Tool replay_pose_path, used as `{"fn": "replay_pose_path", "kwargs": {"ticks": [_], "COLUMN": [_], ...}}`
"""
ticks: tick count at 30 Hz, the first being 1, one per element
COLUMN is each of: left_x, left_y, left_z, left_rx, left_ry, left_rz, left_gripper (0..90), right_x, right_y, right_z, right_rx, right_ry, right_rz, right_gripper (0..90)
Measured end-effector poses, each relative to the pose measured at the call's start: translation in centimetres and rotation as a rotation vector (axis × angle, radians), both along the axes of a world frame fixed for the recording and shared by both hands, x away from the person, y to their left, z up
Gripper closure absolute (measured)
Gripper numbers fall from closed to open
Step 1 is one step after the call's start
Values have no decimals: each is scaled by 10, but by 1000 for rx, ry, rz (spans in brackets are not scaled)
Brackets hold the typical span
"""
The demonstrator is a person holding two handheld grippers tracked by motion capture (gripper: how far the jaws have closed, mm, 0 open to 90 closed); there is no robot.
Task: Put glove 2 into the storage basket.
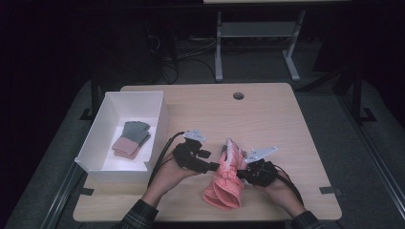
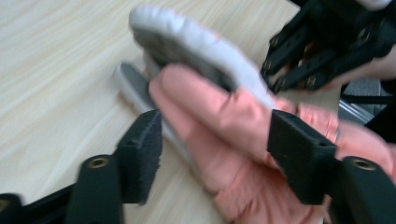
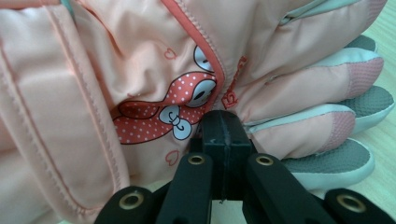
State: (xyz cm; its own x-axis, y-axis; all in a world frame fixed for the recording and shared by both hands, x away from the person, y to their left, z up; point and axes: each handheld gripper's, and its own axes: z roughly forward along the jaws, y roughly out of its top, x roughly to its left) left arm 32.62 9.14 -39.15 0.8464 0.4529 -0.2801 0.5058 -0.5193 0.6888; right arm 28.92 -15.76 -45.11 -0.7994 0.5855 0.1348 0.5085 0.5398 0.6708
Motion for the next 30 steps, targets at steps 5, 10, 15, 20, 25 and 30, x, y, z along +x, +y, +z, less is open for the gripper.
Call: {"fn": "replay_pose_path", "kwargs": {"ticks": [5,10,15,20,25,30], "left_x": [8,11,13,15,19,18], "left_y": [-19,-35,-44,-38,-34,-31], "left_z": [-2,-11,-26,-41,-54,-60], "left_rx": [6,-4,60,51,48,59], "left_ry": [13,34,32,97,163,183], "left_rz": [20,19,26,53,45,54], "left_gripper": [261,220,176,129,125,125], "right_x": [0,0,-1,-1,-1,-1], "right_y": [0,0,0,1,1,1], "right_z": [1,0,0,0,-1,-2], "right_rx": [-10,0,0,-13,-20,-25], "right_ry": [0,1,3,7,6,10], "right_rz": [1,-3,-4,-4,-1,-2], "right_gripper": [900,900,900,900,900,900]}}
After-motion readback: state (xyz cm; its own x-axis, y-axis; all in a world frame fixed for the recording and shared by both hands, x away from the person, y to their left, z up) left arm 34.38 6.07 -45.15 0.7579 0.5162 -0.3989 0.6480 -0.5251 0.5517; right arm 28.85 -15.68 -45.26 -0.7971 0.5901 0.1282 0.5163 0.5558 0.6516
